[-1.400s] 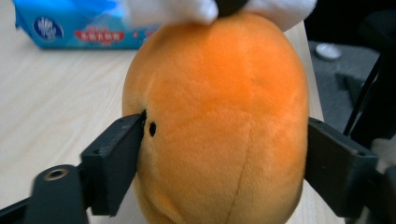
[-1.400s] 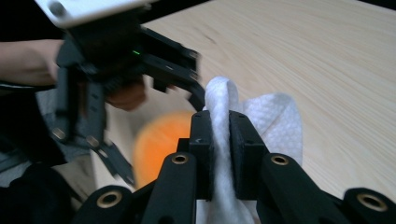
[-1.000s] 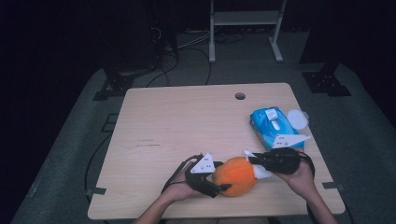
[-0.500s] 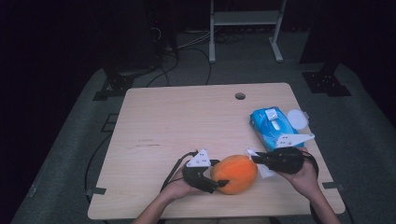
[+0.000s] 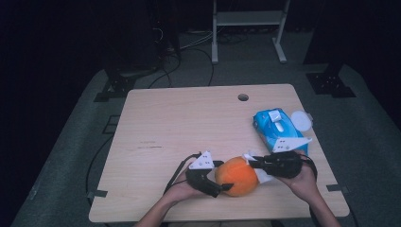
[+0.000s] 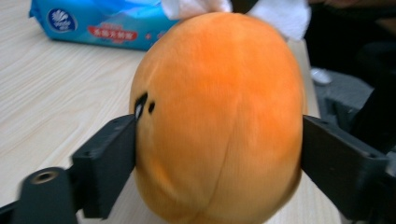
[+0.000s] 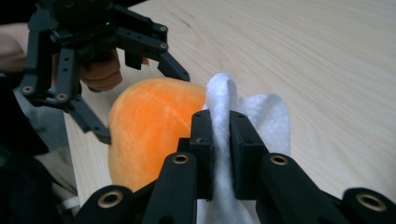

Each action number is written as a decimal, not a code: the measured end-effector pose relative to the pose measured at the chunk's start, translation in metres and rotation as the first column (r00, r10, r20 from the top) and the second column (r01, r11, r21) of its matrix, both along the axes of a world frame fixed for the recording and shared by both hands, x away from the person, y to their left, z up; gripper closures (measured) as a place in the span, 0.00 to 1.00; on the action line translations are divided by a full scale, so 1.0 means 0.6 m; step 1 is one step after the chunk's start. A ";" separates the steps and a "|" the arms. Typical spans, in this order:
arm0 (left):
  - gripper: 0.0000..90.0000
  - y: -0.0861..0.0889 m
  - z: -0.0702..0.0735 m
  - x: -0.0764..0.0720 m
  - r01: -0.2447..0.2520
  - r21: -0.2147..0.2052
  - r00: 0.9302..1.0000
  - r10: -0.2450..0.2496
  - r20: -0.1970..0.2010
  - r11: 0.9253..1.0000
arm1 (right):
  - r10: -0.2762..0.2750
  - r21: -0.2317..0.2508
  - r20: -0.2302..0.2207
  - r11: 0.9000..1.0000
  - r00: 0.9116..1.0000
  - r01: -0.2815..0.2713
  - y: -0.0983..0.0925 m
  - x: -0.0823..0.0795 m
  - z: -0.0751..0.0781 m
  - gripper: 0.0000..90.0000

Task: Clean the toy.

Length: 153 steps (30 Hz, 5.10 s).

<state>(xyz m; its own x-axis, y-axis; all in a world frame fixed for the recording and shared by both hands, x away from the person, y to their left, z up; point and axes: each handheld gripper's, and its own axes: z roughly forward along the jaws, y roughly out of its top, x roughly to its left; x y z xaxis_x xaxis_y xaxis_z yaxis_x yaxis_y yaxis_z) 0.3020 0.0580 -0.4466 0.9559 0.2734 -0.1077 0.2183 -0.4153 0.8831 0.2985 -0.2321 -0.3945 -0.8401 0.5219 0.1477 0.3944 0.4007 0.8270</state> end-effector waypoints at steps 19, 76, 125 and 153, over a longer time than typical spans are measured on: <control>0.33 0.010 0.032 -0.001 -0.036 -0.028 0.999 0.037 0.035 0.999 | -0.020 0.101 -0.022 0.995 1.000 0.023 0.019 0.003 -0.006 0.90; 0.26 0.023 0.048 0.002 -0.009 -0.137 0.996 0.022 0.088 0.991 | -0.037 0.185 0.028 0.982 0.999 0.031 0.031 -0.005 0.011 0.90; 0.17 0.024 0.015 0.016 -0.079 -0.054 0.997 0.078 -0.011 0.995 | 0.009 0.087 0.071 0.996 0.997 -0.015 0.064 -0.024 0.009 0.90; 0.22 0.010 0.005 -0.002 -0.026 -0.052 0.999 0.028 0.043 0.998 | 0.058 0.086 0.068 0.994 0.996 -0.063 0.074 -0.024 0.015 0.90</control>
